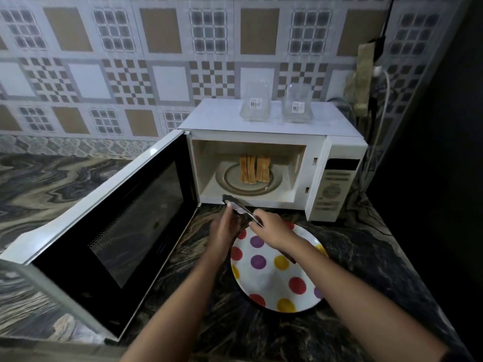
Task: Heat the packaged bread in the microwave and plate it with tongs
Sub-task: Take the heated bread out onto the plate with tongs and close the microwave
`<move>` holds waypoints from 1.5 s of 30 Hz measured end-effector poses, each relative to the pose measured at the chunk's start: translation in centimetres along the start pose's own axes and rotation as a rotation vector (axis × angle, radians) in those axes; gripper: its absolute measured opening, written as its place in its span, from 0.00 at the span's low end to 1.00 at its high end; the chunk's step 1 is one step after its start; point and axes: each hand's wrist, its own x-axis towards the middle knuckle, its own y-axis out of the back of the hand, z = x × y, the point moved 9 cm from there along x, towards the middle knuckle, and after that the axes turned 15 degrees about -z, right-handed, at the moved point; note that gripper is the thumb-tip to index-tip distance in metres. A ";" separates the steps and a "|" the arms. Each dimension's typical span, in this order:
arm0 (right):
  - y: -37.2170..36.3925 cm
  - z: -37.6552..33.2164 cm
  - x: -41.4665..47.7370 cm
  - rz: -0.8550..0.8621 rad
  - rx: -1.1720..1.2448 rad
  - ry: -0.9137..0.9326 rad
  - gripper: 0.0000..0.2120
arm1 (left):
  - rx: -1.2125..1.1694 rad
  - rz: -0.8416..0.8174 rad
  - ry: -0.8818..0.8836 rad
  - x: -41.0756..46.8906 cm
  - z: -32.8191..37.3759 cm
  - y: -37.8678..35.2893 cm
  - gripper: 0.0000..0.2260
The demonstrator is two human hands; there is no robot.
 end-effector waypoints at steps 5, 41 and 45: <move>2.0 -2.1 -0.9 0.027 -0.090 0.146 0.04 | -0.061 0.049 -0.088 1.4 4.3 -1.9 0.07; 2.9 3.7 3.3 -0.036 0.289 -0.130 0.15 | 0.874 0.057 0.150 4.3 -0.7 6.5 0.17; 3.6 4.3 5.3 0.135 0.250 -0.243 0.31 | 1.033 0.010 0.127 4.5 -2.7 6.8 0.16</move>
